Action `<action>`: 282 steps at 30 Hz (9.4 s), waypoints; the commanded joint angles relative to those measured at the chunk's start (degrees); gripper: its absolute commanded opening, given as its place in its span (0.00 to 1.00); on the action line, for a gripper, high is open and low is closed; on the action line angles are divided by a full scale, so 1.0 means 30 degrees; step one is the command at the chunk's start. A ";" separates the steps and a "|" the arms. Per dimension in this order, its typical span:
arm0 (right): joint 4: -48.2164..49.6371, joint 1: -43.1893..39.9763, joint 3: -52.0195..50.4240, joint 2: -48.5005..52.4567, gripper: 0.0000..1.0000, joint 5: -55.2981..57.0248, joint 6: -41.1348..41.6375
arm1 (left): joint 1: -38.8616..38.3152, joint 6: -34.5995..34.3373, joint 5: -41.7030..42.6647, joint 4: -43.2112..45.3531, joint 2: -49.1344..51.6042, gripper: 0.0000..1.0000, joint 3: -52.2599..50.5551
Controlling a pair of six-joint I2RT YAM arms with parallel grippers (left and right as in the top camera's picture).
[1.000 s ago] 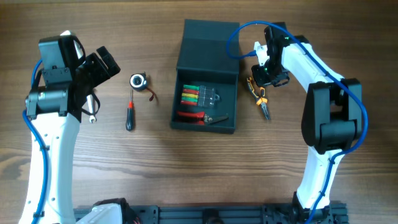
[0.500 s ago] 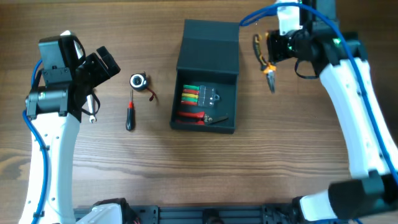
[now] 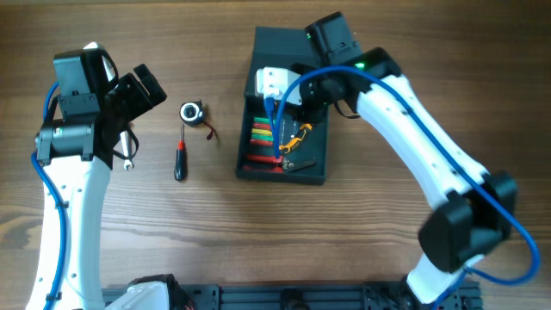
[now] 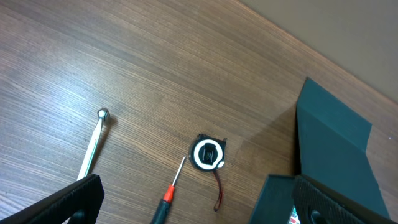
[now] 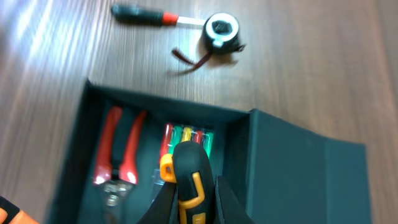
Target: Pack container
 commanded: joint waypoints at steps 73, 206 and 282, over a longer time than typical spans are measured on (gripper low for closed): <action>-0.0605 -1.3478 -0.0393 -0.2951 1.00 0.9209 2.5194 | -0.2761 0.5799 -0.1056 0.2703 1.1854 0.92 0.3024; -0.2433 -1.3478 -0.0393 -0.2951 1.00 0.9216 2.5194 | -1.1366 1.1125 -0.1508 -0.3060 0.6018 1.00 0.5056; -0.2936 -1.3478 -0.0393 -0.2951 1.00 0.9209 2.5245 | -0.5311 1.8017 0.0109 -0.5362 0.4605 0.04 0.6025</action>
